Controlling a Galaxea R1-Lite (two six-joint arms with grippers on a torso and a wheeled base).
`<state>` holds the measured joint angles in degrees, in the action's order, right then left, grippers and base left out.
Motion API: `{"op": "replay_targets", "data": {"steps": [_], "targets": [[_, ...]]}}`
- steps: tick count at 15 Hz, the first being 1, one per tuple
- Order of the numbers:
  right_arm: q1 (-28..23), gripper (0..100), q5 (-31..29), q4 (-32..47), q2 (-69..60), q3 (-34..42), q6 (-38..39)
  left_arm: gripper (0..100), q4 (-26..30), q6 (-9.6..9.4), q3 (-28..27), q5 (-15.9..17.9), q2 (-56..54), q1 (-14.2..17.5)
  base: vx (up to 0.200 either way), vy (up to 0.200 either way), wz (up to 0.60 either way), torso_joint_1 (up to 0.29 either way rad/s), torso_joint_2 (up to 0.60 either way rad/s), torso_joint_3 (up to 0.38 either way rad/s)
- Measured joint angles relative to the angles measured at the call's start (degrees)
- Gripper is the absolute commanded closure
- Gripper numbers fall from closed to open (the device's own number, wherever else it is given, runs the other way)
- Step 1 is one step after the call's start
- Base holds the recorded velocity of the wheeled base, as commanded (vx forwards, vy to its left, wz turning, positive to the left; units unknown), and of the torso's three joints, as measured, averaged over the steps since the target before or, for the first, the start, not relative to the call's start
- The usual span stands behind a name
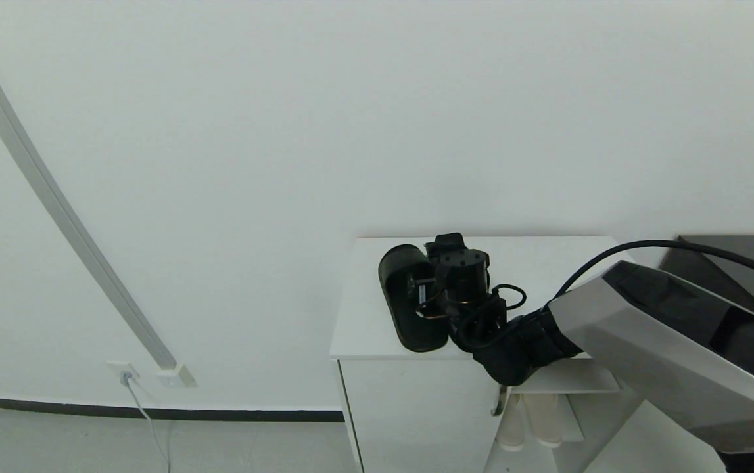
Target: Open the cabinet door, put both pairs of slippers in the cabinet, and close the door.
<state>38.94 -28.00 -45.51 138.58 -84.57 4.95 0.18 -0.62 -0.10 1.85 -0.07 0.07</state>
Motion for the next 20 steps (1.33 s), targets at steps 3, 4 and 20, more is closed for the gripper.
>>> {"op": "replay_targets", "data": {"steps": [3,4,20], "targets": [[0.0,100,0.0,0.0,0.5,-0.5,0.0,100,0.0,-0.04,0.0,0.0,0.0,0.0,0.0,0.0,0.0,0.0,0.0,0.0],[-0.1,100,0.0,-0.1,0.5,-0.7,0.0,100,0.0,-0.04,0.0,0.1,0.0,0.0,0.0,0.0,0.0,0.0,0.0,0.0],[2.0,100,12.1,-6.4,-30.2,38.1,-3.0,100,0.0,0.02,0.0,0.1,0.0,0.0,0.0,0.0,0.0,0.0,0.0,0.0]]}}
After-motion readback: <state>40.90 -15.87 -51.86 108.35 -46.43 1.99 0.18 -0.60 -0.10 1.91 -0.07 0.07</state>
